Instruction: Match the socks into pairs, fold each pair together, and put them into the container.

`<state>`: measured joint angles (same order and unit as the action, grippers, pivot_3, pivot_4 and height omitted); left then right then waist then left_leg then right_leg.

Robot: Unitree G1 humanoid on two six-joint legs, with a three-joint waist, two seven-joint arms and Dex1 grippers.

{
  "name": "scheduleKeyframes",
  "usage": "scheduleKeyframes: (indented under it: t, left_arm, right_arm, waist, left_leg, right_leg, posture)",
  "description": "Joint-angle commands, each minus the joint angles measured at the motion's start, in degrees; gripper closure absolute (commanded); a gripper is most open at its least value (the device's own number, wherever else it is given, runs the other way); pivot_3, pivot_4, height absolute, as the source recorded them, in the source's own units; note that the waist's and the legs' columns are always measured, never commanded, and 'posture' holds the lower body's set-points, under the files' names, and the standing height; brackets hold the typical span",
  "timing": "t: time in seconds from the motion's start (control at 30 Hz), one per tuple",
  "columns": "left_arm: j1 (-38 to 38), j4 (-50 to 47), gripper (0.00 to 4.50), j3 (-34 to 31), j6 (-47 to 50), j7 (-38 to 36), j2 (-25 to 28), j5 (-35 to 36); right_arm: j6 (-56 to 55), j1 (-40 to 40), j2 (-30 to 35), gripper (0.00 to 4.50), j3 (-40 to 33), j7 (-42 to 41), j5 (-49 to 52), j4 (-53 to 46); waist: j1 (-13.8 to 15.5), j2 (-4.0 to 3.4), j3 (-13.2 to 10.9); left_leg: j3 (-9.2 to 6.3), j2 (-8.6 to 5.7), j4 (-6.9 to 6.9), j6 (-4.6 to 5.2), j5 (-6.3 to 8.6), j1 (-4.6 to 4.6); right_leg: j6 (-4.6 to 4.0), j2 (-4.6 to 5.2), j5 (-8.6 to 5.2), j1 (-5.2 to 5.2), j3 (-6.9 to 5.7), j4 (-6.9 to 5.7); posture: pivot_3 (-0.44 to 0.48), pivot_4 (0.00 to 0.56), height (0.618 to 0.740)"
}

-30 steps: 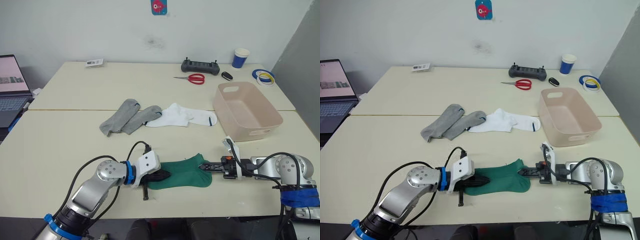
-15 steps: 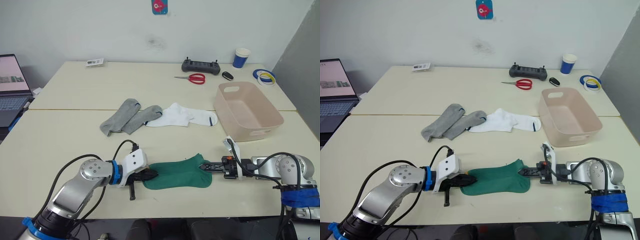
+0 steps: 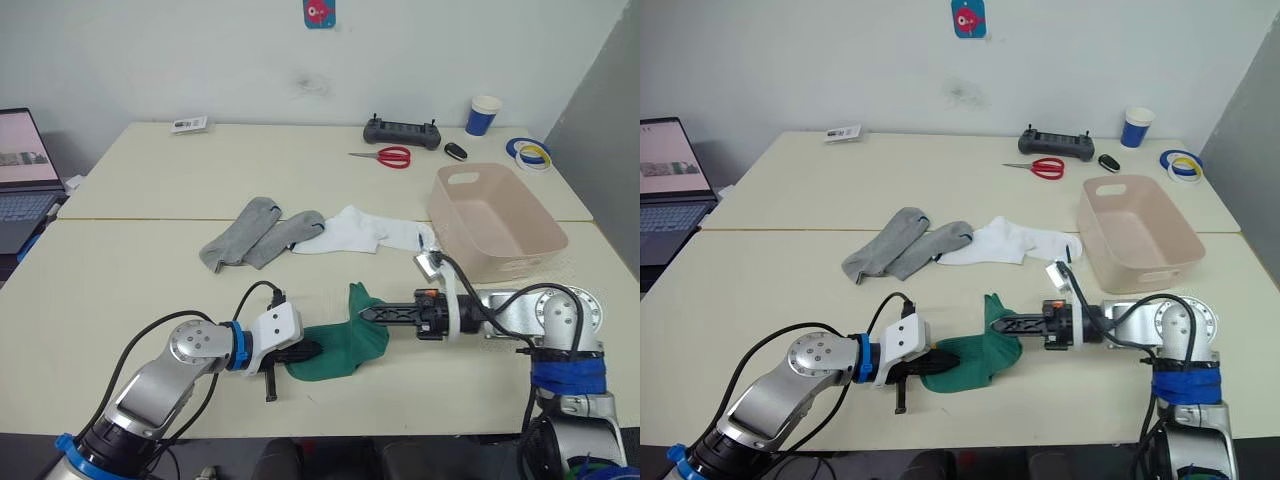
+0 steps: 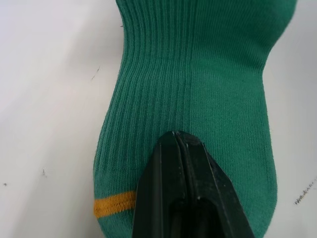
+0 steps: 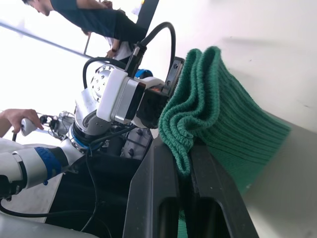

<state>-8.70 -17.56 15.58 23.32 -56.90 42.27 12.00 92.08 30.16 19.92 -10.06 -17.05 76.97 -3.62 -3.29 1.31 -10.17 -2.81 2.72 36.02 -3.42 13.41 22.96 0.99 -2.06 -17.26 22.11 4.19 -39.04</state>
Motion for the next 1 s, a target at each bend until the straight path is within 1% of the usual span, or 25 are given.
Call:
scheduleKeyframes:
  t: [0.03,0.2,0.5,0.63,0.87,1.0]
  left_arm:
    - [0.7,0.9,4.50,0.9,1.0,0.3,0.3,-1.4]
    - [1.0,0.5,4.50,0.5,1.3,0.4,0.6,-1.4]
    - [2.0,-0.5,4.50,0.1,2.0,1.1,0.9,-1.3]
    - [1.8,-0.3,4.50,0.4,2.1,1.4,0.7,-1.4]
    - [1.7,0.2,4.50,0.4,1.8,1.3,0.8,-1.5]
    - [1.7,0.5,4.50,0.4,1.6,1.2,0.9,-1.5]
  right_arm:
    - [0.4,0.9,-1.9,4.48,1.5,2.5,1.0,0.2]
    - [0.3,1.6,-5.2,4.48,3.9,4.9,-2.7,1.4]
    - [0.2,2.7,-9.2,4.48,4.3,5.3,-5.6,2.3]
    - [0.0,2.9,-10.4,3.39,4.4,4.6,-6.6,2.3]
    - [0.4,3.8,-11.6,1.02,2.2,3.5,-5.0,3.0]
    - [0.4,3.8,-11.5,1.02,1.7,2.5,-3.4,3.2]
  waist:
    - [0.0,-0.01,0.0]
    - [0.0,-0.02,0.0]
    - [0.0,-0.03,0.0]
    - [0.0,-0.03,0.0]
    - [0.0,-0.04,0.0]
    - [0.0,-0.04,0.0]
  left_leg:
    - [0.00,0.00,0.00,0.00,0.00,0.00]
    - [0.00,0.01,-0.01,0.00,0.00,0.00]
    - [0.01,0.02,-0.03,0.00,0.00,0.00]
    - [0.00,0.02,-0.04,0.00,0.00,0.00]
    - [0.01,0.02,-0.04,0.00,0.00,0.00]
    - [0.02,0.02,-0.04,0.00,0.00,0.00]
  right_leg:
    - [0.00,0.00,0.00,0.01,0.00,-0.01]
    - [0.00,0.00,0.00,0.02,0.00,-0.02]
    - [0.00,-0.01,0.00,0.05,0.00,-0.02]
    - [0.00,-0.01,0.00,0.06,-0.01,-0.02]
    - [0.00,0.00,0.00,0.06,0.00,-0.02]
    - [0.00,0.00,0.00,0.06,0.01,-0.02]
  posture:
    - [0.000,0.150,0.740]
    - [0.000,0.150,0.740]
    - [0.000,0.150,0.740]
    - [0.000,0.150,0.740]
    - [0.000,0.150,0.740]
    - [0.000,0.150,0.740]
